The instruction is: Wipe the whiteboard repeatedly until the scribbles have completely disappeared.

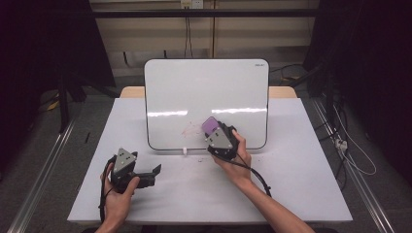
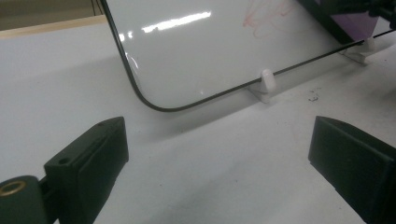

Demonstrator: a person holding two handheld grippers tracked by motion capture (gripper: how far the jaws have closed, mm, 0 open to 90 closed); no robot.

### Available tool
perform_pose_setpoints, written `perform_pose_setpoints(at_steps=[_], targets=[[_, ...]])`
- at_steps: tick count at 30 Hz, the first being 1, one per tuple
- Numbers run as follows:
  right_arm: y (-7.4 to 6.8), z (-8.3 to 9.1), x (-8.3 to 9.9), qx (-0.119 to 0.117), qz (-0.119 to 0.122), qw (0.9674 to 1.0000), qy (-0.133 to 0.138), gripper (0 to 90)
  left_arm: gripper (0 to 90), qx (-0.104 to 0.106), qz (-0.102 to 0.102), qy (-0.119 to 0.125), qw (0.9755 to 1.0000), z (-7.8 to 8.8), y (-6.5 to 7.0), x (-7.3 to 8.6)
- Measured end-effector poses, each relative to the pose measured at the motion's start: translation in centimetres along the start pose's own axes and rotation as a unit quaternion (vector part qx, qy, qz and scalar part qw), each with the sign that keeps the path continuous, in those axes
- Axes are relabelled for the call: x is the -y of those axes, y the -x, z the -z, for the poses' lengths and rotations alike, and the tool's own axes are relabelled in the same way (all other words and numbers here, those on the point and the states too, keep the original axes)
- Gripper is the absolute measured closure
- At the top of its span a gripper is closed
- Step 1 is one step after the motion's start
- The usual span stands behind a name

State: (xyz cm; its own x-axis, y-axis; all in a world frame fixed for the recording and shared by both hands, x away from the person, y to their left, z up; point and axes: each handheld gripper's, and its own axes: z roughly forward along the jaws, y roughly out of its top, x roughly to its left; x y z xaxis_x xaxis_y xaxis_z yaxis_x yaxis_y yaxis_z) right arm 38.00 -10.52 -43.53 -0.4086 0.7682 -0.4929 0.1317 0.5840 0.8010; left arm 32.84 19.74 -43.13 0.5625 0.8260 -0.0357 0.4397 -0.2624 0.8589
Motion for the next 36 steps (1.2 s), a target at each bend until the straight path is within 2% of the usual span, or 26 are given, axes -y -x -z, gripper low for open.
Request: perform_pose_setpoints(at_steps=[2,4,7,14,21,24,31,36], targets=[[-0.4,0.0,-0.1,-0.001,0.009,1.0000,0.001,41.5,4.7,-0.001,0.001,0.001,1.0000,0.0,-0.1,0.0],[-0.2,-0.1,-0.1,-0.006,0.003,1.0000,-0.001,41.5,4.7,-0.002,0.001,0.000,1.0000,0.0,-0.2,0.1],[0.2,-0.1,-0.2,0.001,0.006,1.0000,0.001,41.5,4.7,-0.002,0.002,-0.001,1.0000,0.1,-0.2,0.1],[2.6,-0.4,-0.5,0.023,-0.032,0.9992,0.008,41.5,4.4,-0.001,0.005,0.002,1.0000,0.1,-0.2,0.1],[4.4,-0.7,-1.0,0.038,-0.048,0.9981,0.006,41.5,4.4,-0.001,0.005,0.001,1.0000,0.1,-0.2,0.1],[4.0,-0.6,-1.0,0.042,-0.043,0.9982,0.007,41.5,4.4,-0.001,0.004,0.000,1.0000,0.1,-0.2,0.1],[2.5,-0.8,-1.2,0.023,-0.035,0.9991,0.007,41.5,4.4,0.000,0.004,-0.001,1.0000,0.1,-0.2,0.1],[1.0,-0.9,-1.5,0.009,-0.016,0.9998,0.008,41.5,4.4,0.000,0.003,-0.001,1.0000,0.1,-0.2,0.1]])
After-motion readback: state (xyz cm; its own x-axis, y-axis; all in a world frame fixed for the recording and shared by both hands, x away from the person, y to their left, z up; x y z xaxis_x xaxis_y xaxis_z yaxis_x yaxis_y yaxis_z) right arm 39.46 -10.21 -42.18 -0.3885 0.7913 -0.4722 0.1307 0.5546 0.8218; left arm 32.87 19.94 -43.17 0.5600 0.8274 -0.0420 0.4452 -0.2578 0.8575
